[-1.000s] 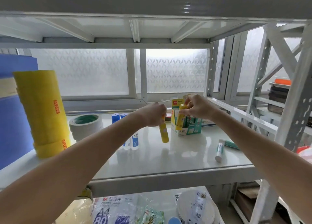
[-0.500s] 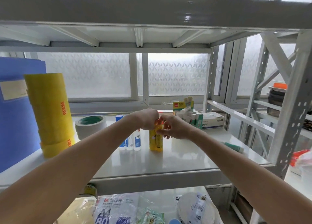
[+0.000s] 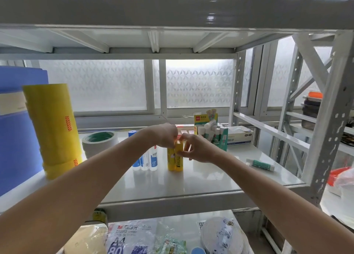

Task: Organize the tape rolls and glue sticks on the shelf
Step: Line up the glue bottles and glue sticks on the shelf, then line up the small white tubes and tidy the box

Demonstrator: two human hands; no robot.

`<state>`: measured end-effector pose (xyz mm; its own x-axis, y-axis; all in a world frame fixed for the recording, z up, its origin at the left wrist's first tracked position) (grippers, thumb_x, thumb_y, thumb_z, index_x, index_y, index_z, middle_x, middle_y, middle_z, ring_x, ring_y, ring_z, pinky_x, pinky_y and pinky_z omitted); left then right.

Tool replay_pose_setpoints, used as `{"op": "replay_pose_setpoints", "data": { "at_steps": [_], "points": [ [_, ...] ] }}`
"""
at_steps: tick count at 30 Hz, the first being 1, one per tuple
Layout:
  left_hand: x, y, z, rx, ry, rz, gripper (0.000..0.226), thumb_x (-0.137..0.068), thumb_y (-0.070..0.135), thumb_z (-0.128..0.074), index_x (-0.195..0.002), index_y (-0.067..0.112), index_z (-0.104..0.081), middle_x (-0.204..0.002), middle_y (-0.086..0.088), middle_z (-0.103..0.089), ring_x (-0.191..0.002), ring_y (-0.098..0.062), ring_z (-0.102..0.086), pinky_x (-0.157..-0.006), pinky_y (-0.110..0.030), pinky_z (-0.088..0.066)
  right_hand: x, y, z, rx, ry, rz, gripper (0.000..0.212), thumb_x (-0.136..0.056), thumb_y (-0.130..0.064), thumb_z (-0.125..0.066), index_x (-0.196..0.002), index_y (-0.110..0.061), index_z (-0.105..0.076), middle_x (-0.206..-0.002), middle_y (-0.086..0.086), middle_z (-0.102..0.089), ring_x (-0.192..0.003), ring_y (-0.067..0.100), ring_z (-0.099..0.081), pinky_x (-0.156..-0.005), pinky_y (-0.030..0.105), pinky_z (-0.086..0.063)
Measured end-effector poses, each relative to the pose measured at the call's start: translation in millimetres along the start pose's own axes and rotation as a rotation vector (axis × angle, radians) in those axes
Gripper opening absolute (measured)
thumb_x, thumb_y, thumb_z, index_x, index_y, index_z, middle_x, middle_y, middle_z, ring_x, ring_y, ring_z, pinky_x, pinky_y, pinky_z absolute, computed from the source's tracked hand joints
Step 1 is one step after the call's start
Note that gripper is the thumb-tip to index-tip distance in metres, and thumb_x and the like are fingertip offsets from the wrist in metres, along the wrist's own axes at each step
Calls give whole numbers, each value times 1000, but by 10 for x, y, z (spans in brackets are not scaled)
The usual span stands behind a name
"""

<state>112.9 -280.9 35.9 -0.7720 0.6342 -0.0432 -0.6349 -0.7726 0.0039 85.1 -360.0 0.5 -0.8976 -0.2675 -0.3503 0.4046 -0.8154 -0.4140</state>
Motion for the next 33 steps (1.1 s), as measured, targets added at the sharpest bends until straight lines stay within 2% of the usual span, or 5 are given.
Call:
{"op": "replay_pose_setpoints", "data": {
  "at_steps": [8,12,16,23,33],
  "points": [
    [-58,294,271,-18,120,-45,26,-91,13,-54,-114,7,-65,-109,-10,-68,-100,-25,-64,-89,-39,-55,106,288,288,81,59,-105,38,-83,-13,-71,-117,-13,-54,-88,-1,-63,-79,18,-65,-82,36,-57],
    [-211,622,319,-28,250,-58,26,-88,13,-53,-112,7,-62,-103,-9,-63,-89,-24,-62,-79,-38,-57,246,711,834,293,344,-276,57,-78,-4,-68,-129,-17,-44,-115,8,-47,-89,27,-60,-75,36,-52],
    [-473,861,-128,29,186,-17,22,-88,14,-55,-109,8,-60,-100,-6,-62,-88,-23,-60,-77,-32,-52,264,1164,639,437,151,-320,72,-80,-13,-71,-142,-25,-36,-134,8,-27,-98,31,-62,-81,38,-56],
    [-817,949,-832,271,201,56,50,-90,33,-62,-131,11,-44,-117,-11,-64,-104,-29,-63,-90,-41,-54,376,1307,417,395,288,-222,78,-72,-3,-72,-140,-18,-36,-148,12,-15,-99,43,-63,-81,45,-56],
    [-752,1125,-548,171,416,-151,31,-94,10,-50,-123,3,-58,-119,-15,-63,-94,-32,-68,-79,-39,-57,294,1181,532,380,323,-147,38,-86,-12,-59,-123,-14,-52,-129,6,-37,-92,35,-67,-75,46,-57]
  ]
}}
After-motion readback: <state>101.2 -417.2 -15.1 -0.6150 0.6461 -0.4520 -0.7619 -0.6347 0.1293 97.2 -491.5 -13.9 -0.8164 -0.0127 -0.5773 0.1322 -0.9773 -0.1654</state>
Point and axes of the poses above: each hand's wrist, its own x-axis away from the middle knuckle, its own z-axis out of the back of the hand, y = z × x, the point moved 8 cm from there along -x, towards the middle knuckle
